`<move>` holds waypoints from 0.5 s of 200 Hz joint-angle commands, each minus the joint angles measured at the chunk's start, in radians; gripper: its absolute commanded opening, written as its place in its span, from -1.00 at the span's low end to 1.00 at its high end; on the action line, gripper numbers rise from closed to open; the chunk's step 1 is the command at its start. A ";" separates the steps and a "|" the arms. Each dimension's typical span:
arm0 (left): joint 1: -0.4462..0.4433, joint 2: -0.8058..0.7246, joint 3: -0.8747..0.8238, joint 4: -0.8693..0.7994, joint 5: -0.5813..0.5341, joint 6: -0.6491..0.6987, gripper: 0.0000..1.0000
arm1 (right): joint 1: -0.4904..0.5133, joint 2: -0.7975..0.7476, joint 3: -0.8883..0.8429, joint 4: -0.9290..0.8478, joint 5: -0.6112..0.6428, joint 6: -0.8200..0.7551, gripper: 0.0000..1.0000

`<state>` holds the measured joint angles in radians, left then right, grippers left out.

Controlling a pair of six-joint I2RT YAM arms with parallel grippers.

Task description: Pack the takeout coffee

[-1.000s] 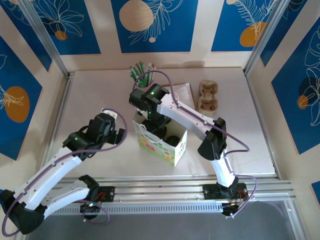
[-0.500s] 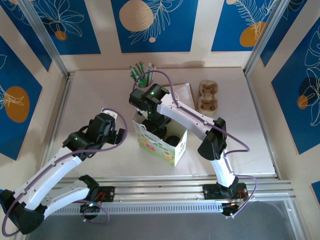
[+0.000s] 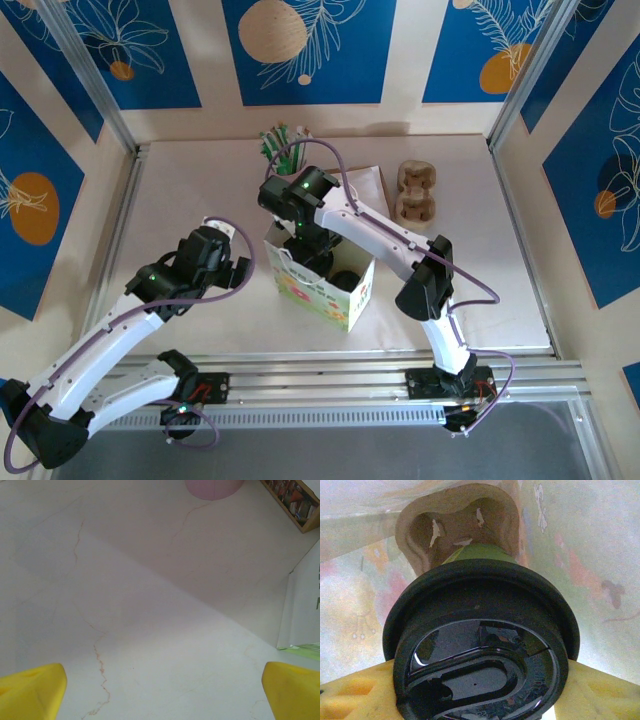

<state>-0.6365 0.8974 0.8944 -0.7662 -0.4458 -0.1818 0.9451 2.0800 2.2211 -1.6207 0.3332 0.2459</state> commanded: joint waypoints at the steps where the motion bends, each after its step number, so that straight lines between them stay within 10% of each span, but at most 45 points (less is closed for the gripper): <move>1: 0.012 -0.012 -0.011 -0.001 0.007 0.006 1.00 | -0.005 0.003 0.039 -0.146 -0.005 0.010 0.29; 100: 0.012 -0.013 -0.011 -0.001 0.006 0.007 1.00 | 0.005 0.035 0.074 -0.145 -0.003 0.011 0.29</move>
<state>-0.6365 0.8974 0.8944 -0.7662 -0.4458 -0.1818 0.9451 2.0872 2.2585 -1.6207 0.3332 0.2459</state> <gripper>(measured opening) 0.998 0.648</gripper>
